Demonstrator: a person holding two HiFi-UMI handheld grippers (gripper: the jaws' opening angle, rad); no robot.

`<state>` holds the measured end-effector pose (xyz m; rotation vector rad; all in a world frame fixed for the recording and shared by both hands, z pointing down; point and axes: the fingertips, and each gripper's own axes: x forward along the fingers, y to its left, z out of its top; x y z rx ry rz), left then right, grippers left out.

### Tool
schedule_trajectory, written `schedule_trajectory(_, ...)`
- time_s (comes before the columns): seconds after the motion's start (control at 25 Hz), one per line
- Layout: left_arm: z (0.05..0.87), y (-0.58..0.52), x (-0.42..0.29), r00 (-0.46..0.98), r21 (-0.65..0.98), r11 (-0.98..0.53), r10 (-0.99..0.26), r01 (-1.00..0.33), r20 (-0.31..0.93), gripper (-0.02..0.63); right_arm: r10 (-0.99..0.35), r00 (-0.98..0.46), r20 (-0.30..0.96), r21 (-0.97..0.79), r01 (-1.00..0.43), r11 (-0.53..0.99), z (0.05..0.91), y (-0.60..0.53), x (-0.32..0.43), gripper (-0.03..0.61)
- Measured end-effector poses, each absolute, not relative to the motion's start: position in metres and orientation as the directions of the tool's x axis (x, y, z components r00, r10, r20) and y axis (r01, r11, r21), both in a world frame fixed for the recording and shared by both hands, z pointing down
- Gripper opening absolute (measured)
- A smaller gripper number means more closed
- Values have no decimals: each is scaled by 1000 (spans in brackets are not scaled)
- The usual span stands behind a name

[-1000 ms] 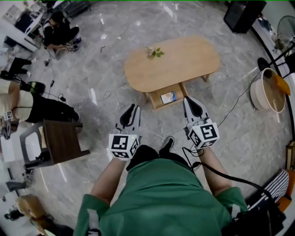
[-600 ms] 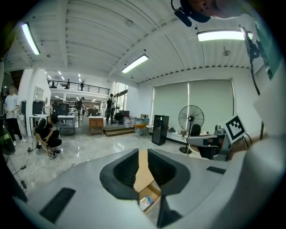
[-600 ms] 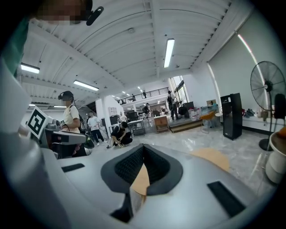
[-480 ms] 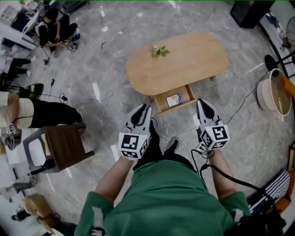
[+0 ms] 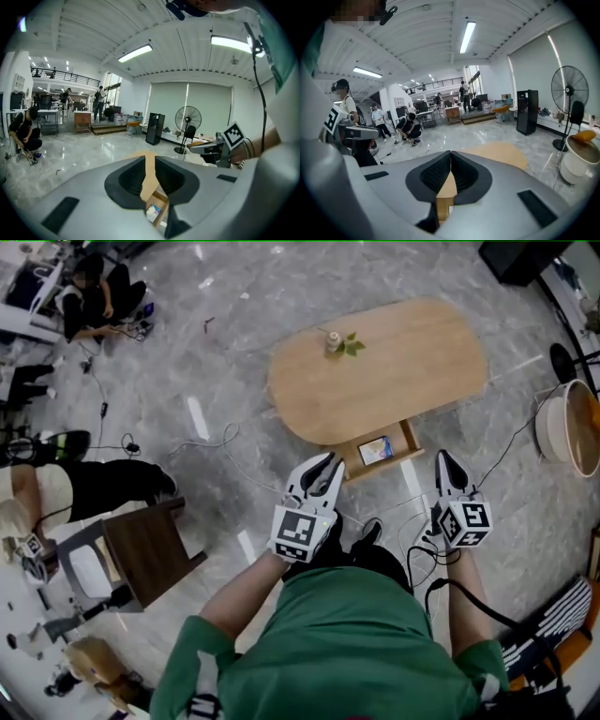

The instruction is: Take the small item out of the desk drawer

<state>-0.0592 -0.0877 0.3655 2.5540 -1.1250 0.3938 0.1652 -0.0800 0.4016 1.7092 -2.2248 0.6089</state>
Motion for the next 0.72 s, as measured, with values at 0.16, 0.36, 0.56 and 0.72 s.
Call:
schedule_trajectory(0.16,381,-105,-63,680,207,-661,-618,-721,395,75,-834,-243,496,-139,-970,199,421,-97,162,23)
schedule_trajectory(0.36,395,-121,-64,694,211,-682,-581,-700,425,75,-796,-249,552,-124,-968,217,457,-111,159,23)
schedule_trajectory(0.56,411,-140,-59,664,195,-662,-592,-724,457,75,-728,-309,612,-110,-945,309,517,-129,154,23)
schedule_trajectory(0.72,446,-140,-28,642,216,-629,-597,-747,482,75,-624,-377,685,-144,-909,391,593,-131,168,25)
